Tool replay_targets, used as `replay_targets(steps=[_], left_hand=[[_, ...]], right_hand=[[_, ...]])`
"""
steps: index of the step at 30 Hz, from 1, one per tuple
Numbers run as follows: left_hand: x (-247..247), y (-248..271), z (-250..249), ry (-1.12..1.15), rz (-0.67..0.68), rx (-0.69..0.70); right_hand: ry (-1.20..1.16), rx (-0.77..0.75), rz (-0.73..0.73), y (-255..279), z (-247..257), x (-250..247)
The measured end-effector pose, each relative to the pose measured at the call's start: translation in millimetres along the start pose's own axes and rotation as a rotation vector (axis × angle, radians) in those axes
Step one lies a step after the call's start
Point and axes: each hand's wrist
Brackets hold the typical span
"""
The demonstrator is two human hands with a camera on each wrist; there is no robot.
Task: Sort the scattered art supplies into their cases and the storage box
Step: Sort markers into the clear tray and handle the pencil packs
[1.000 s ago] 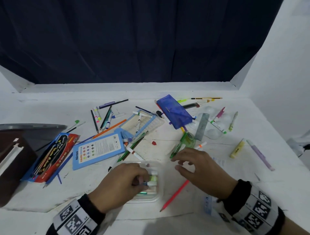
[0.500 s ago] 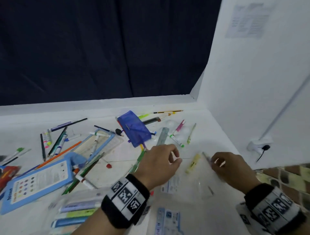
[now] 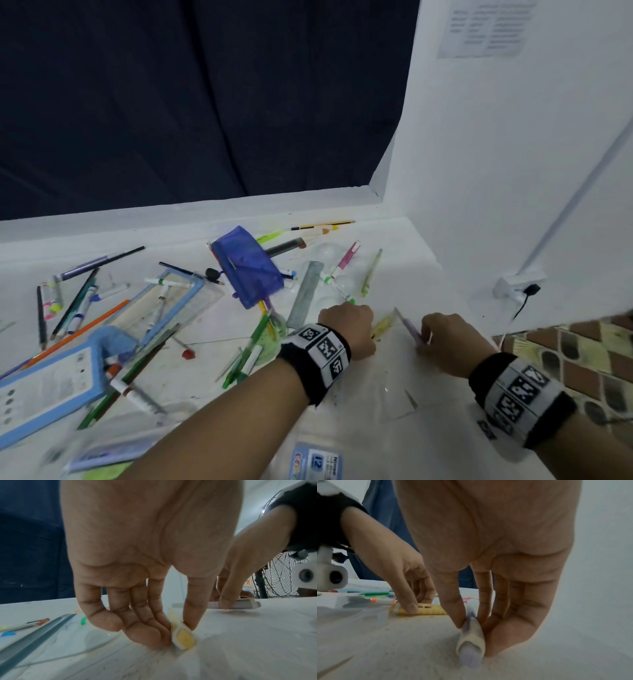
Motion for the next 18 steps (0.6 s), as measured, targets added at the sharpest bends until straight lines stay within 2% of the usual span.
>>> replay_targets(steps=[3, 7, 12, 18], left_hand=[[-9, 6, 6, 0.073, -0.050, -0.004], [-27, 31, 25, 0.193, -0.197, -0.012], [-39, 86, 64, 0.319, -0.387, -0.074], [-24, 161, 119, 0.611, -0.644, -0.005]], right_hand=[[-0.050, -0.029, -0.077, 3, 9, -6], [-0.173, -0.142, -0.135, 8, 28, -19], [-0.308, -0.291, -0.132, 20, 67, -31], [-0.318, -0.554, -0.224, 30, 118, -28]])
Point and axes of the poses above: each hand's wrist, its own y-axis away from the middle knuckle, its own x-axis out of the palm, z = x × y, and after that the axes turned 13 degrees about z, right-handed
